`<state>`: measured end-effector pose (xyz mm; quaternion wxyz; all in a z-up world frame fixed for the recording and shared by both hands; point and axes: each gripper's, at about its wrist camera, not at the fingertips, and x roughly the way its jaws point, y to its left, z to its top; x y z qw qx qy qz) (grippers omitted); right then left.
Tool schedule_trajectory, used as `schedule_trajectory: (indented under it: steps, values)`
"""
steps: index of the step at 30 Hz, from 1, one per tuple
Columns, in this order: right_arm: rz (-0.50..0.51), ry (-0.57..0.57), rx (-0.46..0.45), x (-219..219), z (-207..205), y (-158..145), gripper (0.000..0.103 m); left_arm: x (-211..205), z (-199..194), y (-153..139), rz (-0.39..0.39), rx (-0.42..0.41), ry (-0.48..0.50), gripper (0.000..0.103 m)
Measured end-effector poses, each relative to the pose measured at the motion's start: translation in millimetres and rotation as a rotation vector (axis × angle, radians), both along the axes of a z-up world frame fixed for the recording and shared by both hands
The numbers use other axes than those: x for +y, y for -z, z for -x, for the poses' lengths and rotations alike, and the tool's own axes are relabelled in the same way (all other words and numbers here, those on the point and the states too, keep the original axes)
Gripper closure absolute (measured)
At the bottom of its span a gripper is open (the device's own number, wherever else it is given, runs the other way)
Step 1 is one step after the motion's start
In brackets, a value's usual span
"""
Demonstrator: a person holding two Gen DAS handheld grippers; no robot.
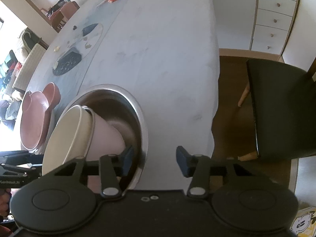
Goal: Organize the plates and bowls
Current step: 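Grasp the steel bowl rim holding the nested pot with both grippers, then carry the nested steel bowl and lower it onto the pink plate stack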
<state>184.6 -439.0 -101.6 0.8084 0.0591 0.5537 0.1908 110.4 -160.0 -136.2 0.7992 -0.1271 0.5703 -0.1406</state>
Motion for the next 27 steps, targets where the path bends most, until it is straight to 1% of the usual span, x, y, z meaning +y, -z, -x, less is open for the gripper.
schedule_trajectory:
  steps: [3,4,7,10,12,15,18,23,27]
  values:
    - [0.005,-0.007,0.002,3,-2,1,0.064,-3,-4,2,0.014,0.014,0.003,0.069]
    - [0.009,-0.01,0.001,4,-2,1,0.064,-4,-5,2,0.011,0.016,0.006,0.069]
    - [0.021,-0.016,-0.003,8,-6,2,0.069,-7,-7,4,0.007,0.023,0.003,0.071]
    - [0.023,-0.017,-0.004,9,-8,2,0.075,-6,-8,5,0.019,0.026,0.001,0.076]
    - [0.021,-0.018,-0.004,10,-8,3,0.079,-7,-11,5,0.028,0.026,-0.001,0.083]
    - [0.018,-0.024,-0.002,12,-9,3,0.084,-5,-11,7,0.023,0.024,-0.01,0.084]
    - [0.022,-0.032,-0.004,17,-8,2,0.092,-3,-12,7,0.03,0.023,-0.026,0.086]
    - [0.049,-0.022,-0.007,23,-4,-1,0.092,-6,-10,4,0.005,0.014,-0.025,0.087]
    - [0.046,-0.004,0.004,27,-1,-5,0.093,-4,-9,2,-0.011,0.018,-0.044,0.087]
